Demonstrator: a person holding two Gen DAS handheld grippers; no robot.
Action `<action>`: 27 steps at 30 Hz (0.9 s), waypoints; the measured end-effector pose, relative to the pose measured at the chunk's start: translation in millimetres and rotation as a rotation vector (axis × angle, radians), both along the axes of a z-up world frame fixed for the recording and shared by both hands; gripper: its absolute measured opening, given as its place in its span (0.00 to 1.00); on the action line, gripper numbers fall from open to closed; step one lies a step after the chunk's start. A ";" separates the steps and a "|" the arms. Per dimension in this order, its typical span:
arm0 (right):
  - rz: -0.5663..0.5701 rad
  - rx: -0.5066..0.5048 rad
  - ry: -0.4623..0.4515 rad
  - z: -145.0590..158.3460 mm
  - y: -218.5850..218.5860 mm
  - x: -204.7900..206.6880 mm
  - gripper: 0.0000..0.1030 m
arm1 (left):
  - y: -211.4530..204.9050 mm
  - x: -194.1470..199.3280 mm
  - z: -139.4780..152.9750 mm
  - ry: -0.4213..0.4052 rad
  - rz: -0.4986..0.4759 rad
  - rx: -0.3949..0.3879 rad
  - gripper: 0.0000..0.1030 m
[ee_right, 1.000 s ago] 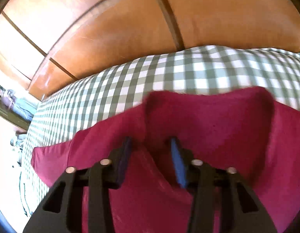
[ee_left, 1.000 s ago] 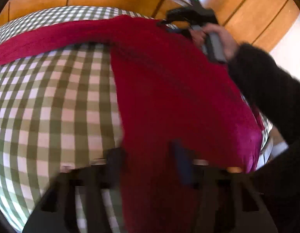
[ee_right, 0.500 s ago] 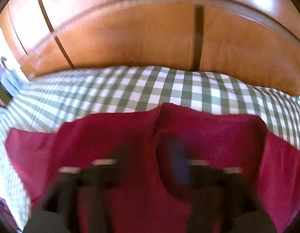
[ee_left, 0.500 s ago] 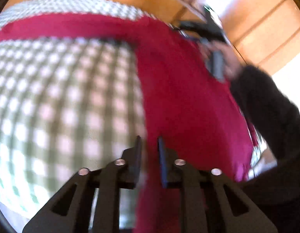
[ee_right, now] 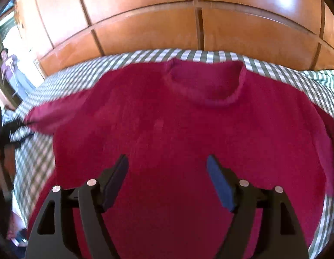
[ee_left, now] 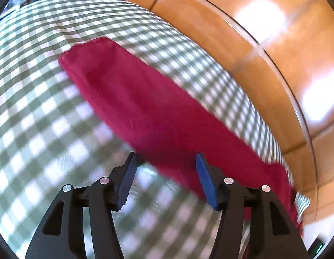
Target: Fold small clothes
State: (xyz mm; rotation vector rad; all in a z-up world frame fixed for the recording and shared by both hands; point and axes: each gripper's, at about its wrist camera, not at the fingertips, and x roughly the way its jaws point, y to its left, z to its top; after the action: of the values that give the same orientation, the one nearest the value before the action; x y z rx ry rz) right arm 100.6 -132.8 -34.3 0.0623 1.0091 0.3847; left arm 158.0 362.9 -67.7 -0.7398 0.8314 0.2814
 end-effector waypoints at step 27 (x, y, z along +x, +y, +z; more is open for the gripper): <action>-0.030 -0.064 -0.029 -3.5 -14.6 -18.2 0.84 | -99.5 -95.2 60.3 -0.044 -0.061 0.349 0.37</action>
State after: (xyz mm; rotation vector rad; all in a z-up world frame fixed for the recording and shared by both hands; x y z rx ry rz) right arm 82.4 -147.4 -37.8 0.0143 0.9903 0.3252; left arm 62.8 263.5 -7.5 -0.3918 0.7371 0.3435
